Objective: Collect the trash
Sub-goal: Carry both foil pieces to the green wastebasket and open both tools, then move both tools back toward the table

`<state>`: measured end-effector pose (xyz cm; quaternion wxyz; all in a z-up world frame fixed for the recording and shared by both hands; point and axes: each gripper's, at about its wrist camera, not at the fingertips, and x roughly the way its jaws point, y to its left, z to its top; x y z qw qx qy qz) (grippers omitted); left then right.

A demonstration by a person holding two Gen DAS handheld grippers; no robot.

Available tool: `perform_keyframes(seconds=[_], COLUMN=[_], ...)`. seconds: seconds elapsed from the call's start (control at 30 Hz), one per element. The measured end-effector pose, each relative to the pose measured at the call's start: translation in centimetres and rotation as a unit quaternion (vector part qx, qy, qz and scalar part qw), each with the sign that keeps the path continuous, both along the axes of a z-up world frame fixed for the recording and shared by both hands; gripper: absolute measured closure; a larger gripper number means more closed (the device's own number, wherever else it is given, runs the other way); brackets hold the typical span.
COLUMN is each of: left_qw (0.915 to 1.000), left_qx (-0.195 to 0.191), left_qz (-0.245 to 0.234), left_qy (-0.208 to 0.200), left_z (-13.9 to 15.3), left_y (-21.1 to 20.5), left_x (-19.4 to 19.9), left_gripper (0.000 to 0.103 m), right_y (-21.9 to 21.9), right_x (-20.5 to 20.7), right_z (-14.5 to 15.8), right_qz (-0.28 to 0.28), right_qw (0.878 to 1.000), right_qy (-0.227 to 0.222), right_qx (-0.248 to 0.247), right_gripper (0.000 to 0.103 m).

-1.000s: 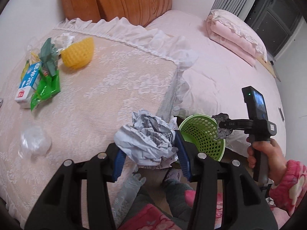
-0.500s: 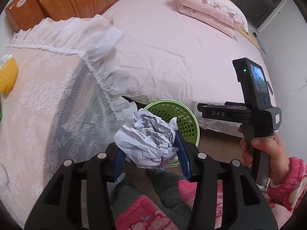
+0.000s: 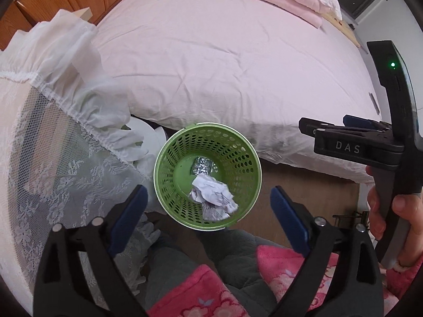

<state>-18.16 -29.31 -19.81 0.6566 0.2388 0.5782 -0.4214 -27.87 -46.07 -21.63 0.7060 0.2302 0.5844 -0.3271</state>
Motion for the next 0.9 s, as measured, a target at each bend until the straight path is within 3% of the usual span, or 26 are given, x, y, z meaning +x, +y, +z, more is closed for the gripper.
perform_keyframes(seconds=[0.2, 0.4, 0.6, 0.73, 0.9], left_qw=[0.9990, 0.9887, 0.9625, 0.9413, 0.9193], left_qx=[-0.029, -0.055, -0.084, -0.088, -0.071], left_qz=[0.013, 0.079, 0.172, 0.227, 0.285], left_qy=[-0.032, -0.115, -0.192, -0.234, -0.262], left_z=[2.3, 7.6, 13.5, 16.3, 17.7], left_y=[0.9, 4.0, 10.6, 15.6, 21.3], left_x=[0.8, 4.0, 8.5, 10.5, 12.6], left_gripper=[0.011, 0.011, 0.007, 0.007, 0.007], right_y=[-0.3, 1.0, 5.3, 9.9, 15.4], right_x=[-0.2, 1.7, 6.5, 11.0, 15.9], right_z=[-0.1, 4.2, 11.8, 15.5, 18.5], right_qz=[-0.003, 0.021, 0.094, 0.166, 0.247], right_qw=[1.000, 0.999, 0.988, 0.971, 0.945], right_qy=[-0.001, -0.031, -0.107, -0.154, -0.203], right_qx=[0.004, -0.026, -0.066, -0.075, -0.064], right_gripper=[0.003, 0.003, 0.003, 0.002, 0.002])
